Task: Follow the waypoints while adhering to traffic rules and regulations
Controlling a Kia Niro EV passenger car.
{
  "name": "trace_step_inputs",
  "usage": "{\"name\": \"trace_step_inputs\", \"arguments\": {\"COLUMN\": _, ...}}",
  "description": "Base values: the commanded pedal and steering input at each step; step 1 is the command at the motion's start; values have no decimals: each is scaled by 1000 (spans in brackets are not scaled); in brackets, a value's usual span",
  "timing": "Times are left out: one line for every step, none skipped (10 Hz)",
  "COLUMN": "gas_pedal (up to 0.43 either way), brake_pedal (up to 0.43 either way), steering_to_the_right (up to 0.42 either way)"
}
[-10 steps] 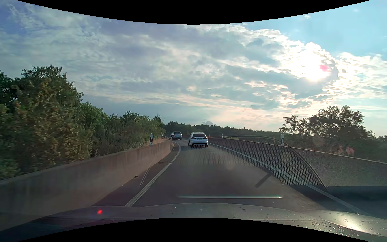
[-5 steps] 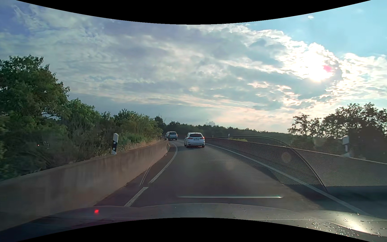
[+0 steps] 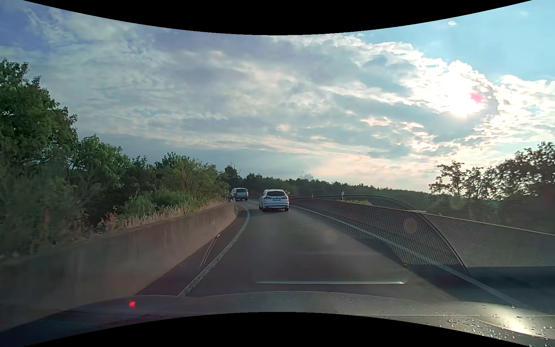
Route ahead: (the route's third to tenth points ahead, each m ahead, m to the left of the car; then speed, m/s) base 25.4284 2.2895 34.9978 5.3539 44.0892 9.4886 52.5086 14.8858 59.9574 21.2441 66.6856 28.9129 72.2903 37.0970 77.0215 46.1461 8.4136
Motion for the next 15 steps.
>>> {"name": "trace_step_inputs", "arguments": {"gas_pedal": 0, "brake_pedal": 0, "steering_to_the_right": -29}}
{"name": "trace_step_inputs", "arguments": {"gas_pedal": 0, "brake_pedal": 0, "steering_to_the_right": -30}}
{"name": "trace_step_inputs", "arguments": {"gas_pedal": 0, "brake_pedal": 0, "steering_to_the_right": -30}}
{"name": "trace_step_inputs", "arguments": {"gas_pedal": 0, "brake_pedal": 0, "steering_to_the_right": -31}}
{"name": "trace_step_inputs", "arguments": {"gas_pedal": 0, "brake_pedal": 0, "steering_to_the_right": -34}}
{"name": "trace_step_inputs", "arguments": {"gas_pedal": 0, "brake_pedal": 0, "steering_to_the_right": -34}}
{"name": "trace_step_inputs", "arguments": {"gas_pedal": 8, "brake_pedal": 0, "steering_to_the_right": -34}}
{"name": "trace_step_inputs", "arguments": {"gas_pedal": 8, "brake_pedal": 0, "steering_to_the_right": -34}}
{"name": "trace_step_inputs", "arguments": {"gas_pedal": 8, "brake_pedal": 0, "steering_to_the_right": -34}}
{"name": "trace_step_inputs", "arguments": {"gas_pedal": 8, "brake_pedal": 0, "steering_to_the_right": -34}}
{"name": "trace_step_inputs", "arguments": {"gas_pedal": 20, "brake_pedal": 0, "steering_to_the_right": -35}}
{"name": "trace_step_inputs", "arguments": {"gas_pedal": 20, "brake_pedal": 0, "steering_to_the_right": -39}}
{"name": "trace_step_inputs", "arguments": {"gas_pedal": 20, "brake_pedal": 0, "steering_to_the_right": -43}}
{"name": "trace_step_inputs", "arguments": {"gas_pedal": 20, "brake_pedal": 0, "steering_to_the_right": -45}}
{"name": "trace_step_inputs", "arguments": {"gas_pedal": 20, "brake_pedal": 0, "steering_to_the_right": -46}}
